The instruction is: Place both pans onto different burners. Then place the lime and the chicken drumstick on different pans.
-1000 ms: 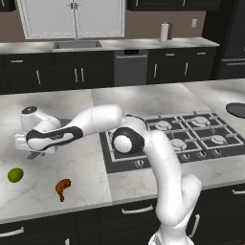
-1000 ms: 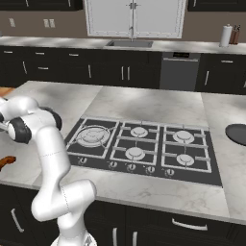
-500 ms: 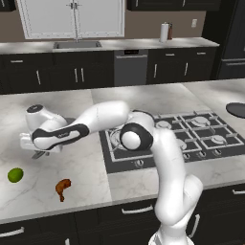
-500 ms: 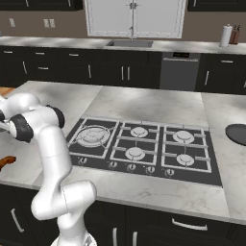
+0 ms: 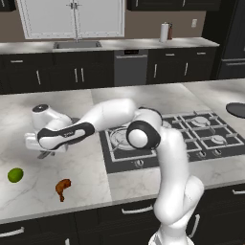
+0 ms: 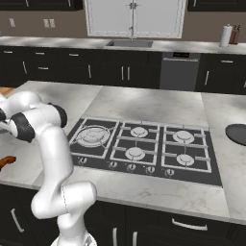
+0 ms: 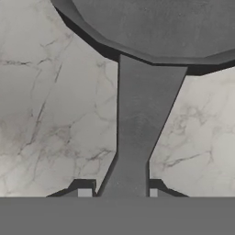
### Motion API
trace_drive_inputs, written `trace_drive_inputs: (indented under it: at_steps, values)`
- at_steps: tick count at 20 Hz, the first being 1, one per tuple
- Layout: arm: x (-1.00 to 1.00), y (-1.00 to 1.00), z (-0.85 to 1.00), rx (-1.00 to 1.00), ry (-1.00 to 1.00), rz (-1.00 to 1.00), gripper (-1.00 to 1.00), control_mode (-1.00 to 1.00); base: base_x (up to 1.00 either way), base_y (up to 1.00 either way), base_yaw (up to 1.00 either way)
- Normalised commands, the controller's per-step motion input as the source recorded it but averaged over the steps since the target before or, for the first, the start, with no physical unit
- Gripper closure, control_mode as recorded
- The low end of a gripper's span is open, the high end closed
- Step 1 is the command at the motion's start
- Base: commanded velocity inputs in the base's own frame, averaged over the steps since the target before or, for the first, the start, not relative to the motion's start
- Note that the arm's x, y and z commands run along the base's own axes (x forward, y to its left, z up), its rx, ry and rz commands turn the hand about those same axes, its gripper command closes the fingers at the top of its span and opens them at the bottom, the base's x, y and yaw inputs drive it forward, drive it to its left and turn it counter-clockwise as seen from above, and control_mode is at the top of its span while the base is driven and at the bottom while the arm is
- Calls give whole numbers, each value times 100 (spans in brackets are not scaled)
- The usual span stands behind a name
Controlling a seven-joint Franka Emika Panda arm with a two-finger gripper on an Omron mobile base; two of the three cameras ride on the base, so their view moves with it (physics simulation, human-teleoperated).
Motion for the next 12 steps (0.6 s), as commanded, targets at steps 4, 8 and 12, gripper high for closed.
trace_drive_inputs:
  at_steps: [4,8,12]
  values:
    - [-16,-27,0,0,0,0,100,-100,0,0,0]
    - [-10,-29,0,0,0,0,100,-100,0,0,0]
    - [-11,-36,0,0,0,0,100,-100,0,0,0]
